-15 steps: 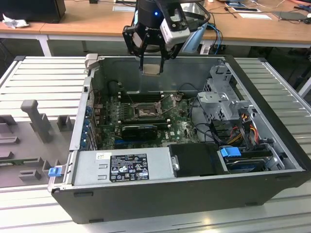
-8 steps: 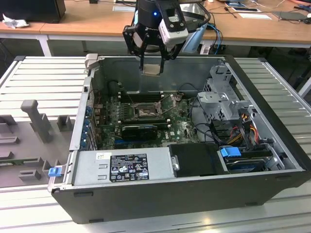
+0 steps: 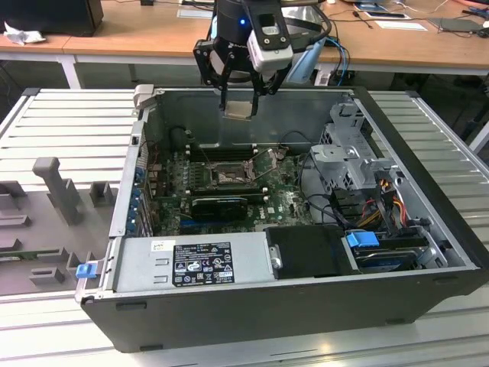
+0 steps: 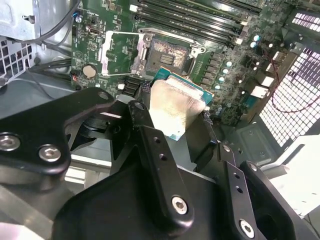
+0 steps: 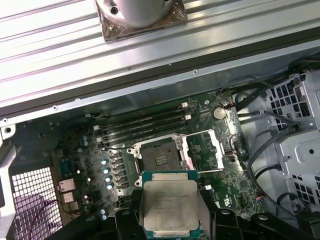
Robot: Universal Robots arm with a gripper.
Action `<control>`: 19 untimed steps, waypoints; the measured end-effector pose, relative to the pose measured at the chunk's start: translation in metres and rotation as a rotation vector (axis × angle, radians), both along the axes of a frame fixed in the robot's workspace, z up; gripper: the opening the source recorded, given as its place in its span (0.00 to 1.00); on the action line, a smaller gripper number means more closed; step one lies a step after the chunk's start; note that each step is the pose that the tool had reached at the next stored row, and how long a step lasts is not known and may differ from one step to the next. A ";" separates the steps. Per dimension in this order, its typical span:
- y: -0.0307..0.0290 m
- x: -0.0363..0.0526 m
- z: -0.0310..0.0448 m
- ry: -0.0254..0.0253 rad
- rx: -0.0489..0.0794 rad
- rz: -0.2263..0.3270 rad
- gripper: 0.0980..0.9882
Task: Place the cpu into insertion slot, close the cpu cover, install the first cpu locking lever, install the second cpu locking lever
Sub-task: 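Place the cpu into insertion slot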
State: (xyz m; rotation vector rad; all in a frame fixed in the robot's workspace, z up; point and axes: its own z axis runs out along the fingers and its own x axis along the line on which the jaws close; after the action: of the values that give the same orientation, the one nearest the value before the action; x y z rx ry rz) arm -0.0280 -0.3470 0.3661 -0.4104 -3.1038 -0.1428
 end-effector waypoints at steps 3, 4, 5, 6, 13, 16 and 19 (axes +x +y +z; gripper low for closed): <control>0.0000 0.0000 -0.0001 0.0000 0.000 -0.013 0.48; 0.0000 0.0000 -0.0001 -0.0001 0.000 -0.016 0.48; 0.0000 0.0000 -0.0001 0.0000 0.000 -0.021 0.48; 0.0000 0.0000 -0.0002 0.0000 0.000 -0.025 0.48; 0.0000 0.0000 -0.0005 0.0000 0.000 -0.062 0.48; 0.0000 0.0000 -0.0006 0.0000 0.000 -0.085 0.48; 0.0000 0.0000 -0.0007 -0.0001 0.000 -0.101 0.48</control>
State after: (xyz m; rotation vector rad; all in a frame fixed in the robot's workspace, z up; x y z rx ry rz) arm -0.0280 -0.3470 0.3653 -0.5675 -3.0837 -0.1435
